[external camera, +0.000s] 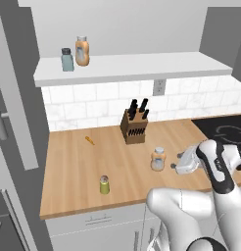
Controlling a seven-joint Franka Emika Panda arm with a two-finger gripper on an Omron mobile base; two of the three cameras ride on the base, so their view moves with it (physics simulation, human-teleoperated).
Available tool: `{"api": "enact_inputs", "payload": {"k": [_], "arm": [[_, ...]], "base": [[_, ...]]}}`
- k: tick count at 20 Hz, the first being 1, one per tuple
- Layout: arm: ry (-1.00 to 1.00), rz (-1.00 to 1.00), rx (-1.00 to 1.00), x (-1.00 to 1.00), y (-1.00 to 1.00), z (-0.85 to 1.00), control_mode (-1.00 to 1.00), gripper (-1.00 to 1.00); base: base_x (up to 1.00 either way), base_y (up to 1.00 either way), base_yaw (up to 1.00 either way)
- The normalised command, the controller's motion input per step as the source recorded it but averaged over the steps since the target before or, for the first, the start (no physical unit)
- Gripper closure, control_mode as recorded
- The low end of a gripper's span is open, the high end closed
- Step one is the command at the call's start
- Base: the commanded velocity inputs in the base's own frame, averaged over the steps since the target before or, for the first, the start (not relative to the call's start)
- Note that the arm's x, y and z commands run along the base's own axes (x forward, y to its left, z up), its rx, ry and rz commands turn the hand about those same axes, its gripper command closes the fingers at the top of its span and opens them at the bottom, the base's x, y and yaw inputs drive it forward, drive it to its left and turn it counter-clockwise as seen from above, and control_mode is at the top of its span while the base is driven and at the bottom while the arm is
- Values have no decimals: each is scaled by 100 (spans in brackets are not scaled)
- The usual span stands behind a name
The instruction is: Put the shaker and condiment bottle from the counter next to their counterparts in the cabinet.
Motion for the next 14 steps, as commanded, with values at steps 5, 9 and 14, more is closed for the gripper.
{"api": "enact_inputs", "payload": {"k": [5, 9, 14], "arm": [[-1, -5, 0, 4, 46, -34, -100, -100], [-5, -5, 0, 14, 39, -29, -100, -100], [-10, -5, -1, 18, 35, -34, -100, -100]], "base": [[0, 0, 0], [0, 0, 0], [0, 0, 0]]}}
